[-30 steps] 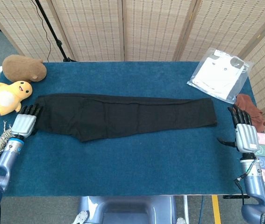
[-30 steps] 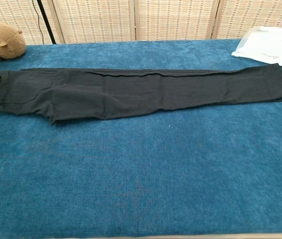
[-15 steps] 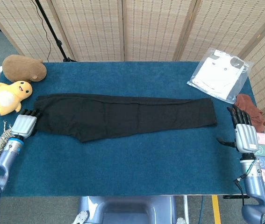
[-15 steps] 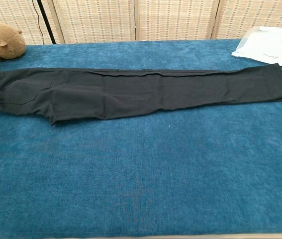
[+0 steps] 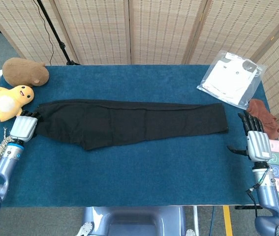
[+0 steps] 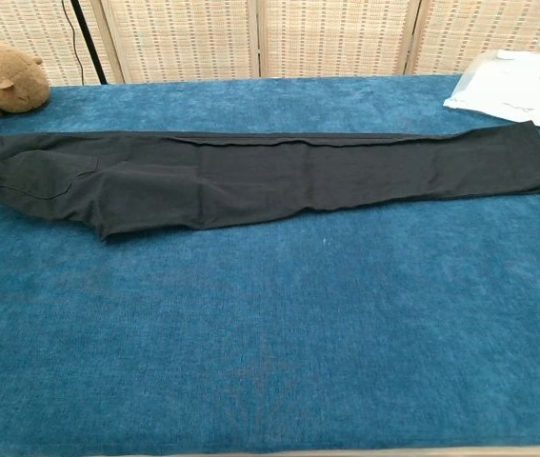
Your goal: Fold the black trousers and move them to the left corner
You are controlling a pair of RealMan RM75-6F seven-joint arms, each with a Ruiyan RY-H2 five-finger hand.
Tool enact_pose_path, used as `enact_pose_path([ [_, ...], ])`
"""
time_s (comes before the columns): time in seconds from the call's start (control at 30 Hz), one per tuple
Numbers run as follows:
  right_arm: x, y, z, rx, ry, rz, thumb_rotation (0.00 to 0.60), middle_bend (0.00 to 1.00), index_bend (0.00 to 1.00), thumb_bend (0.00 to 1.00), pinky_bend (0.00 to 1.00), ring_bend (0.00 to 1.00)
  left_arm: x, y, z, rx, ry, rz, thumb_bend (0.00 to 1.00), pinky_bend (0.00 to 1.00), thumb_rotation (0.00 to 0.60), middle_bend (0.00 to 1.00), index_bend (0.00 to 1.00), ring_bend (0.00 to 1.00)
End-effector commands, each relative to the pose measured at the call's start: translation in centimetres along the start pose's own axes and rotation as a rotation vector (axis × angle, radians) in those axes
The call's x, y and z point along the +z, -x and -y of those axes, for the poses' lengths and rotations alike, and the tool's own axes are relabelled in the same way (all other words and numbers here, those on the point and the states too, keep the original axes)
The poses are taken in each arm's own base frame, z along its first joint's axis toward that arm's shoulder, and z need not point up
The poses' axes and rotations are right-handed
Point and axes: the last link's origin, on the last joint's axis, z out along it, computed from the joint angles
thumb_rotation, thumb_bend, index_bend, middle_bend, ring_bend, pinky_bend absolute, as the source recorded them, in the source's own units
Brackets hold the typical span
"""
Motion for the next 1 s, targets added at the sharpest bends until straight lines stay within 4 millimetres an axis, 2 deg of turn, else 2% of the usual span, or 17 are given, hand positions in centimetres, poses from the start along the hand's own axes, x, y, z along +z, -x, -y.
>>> enact_pose_path([
  [0.03,0.0,0.0,0.0,0.003,-0.001,0.001,0.6,0.0,0.0,0.0,0.01,0.0,-0.3,-0.2,0.5,0.017,0.001,-0.003,0.55,0.25,0.6,0.37,0.71,0.37],
  [0.37,-0.1,0.1,0.4,0.01,-0.012,0.009,0.6,0.0,0.0,0.0,0.01,0.0,-2.7,-1.3,4.0,0.001,-0.032,-0.073,0.55,0.28,0.6,0.41,0.76,0.41],
  [0.5,-0.1,0.3,0.5,0.011,-0.018,0.016,0.6,0.0,0.0,0.0,0.01,0.0,-3.0,-2.5,4.6,-0.049,-0.041,-0.145,0.55,0.32,0.6,0.45,0.79,0.44],
  [0.73,-0.2,0.4,0.7,0.013,-0.022,0.019,0.6,0.0,0.0,0.0,0.01,0.0,-3.5,-4.7,5.2,-0.113,-0.02,-0.264,0.55,0.33,0.6,0.45,0.8,0.44],
  [1.0,-0.2,0.5,0.9,0.02,-0.028,0.024,0.6,0.0,0.0,0.0,0.01,0.0,-5.6,-6.0,6.7,-0.177,-0.023,-0.371,0.55,0.34,0.6,0.46,0.8,0.45],
])
